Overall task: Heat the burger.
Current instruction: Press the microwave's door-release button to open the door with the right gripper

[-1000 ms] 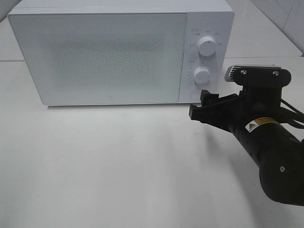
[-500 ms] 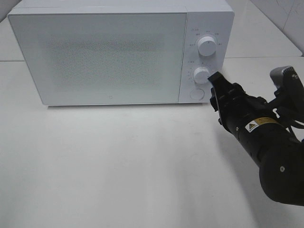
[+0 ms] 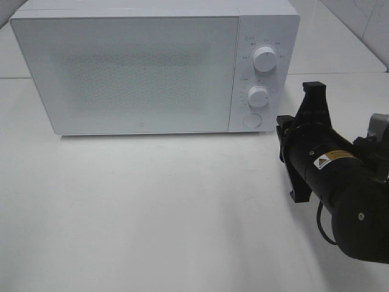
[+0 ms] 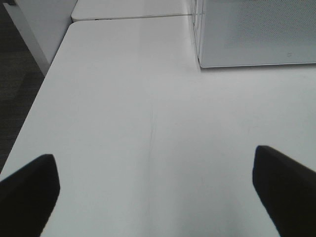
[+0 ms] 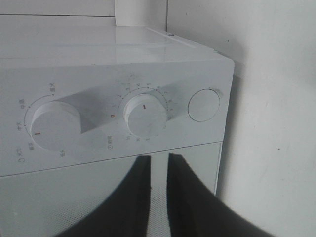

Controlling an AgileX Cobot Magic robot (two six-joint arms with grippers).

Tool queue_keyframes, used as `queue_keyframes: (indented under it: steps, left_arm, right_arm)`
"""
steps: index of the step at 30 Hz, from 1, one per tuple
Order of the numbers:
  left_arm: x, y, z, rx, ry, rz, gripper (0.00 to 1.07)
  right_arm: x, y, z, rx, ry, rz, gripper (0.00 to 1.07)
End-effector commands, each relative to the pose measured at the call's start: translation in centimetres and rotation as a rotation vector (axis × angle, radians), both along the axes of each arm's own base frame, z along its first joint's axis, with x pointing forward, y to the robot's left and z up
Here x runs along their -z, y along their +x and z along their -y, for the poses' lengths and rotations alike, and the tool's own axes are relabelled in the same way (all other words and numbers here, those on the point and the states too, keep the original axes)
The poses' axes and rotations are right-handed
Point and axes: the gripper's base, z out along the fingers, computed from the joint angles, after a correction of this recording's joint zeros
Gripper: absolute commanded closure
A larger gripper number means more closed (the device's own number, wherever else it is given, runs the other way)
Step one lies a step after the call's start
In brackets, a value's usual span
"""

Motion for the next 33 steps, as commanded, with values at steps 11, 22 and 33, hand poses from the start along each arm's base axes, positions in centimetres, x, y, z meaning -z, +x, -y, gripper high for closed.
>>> queue_keyframes:
  steps: [11,22,33]
  left_arm:
    - [-0.1,-0.2,0.0,-0.006,-0.005,0.024,0.06]
    - [-0.1,-0.2,0.0,-0.006,-0.005,0.024,0.06]
    - [-0.1,-0.2,0.0,-0.006,-0.005,0.024,0.06]
  right_arm:
    - [0.3,0.1,-0.3,-0.001,0.041,-0.049,1.07]
    - [2.4,1.0,-1.2,0.009,0.042,-0.082,1.07]
    - [3.5,3.7,-2.0,0.018,0.042,-0.088,1.07]
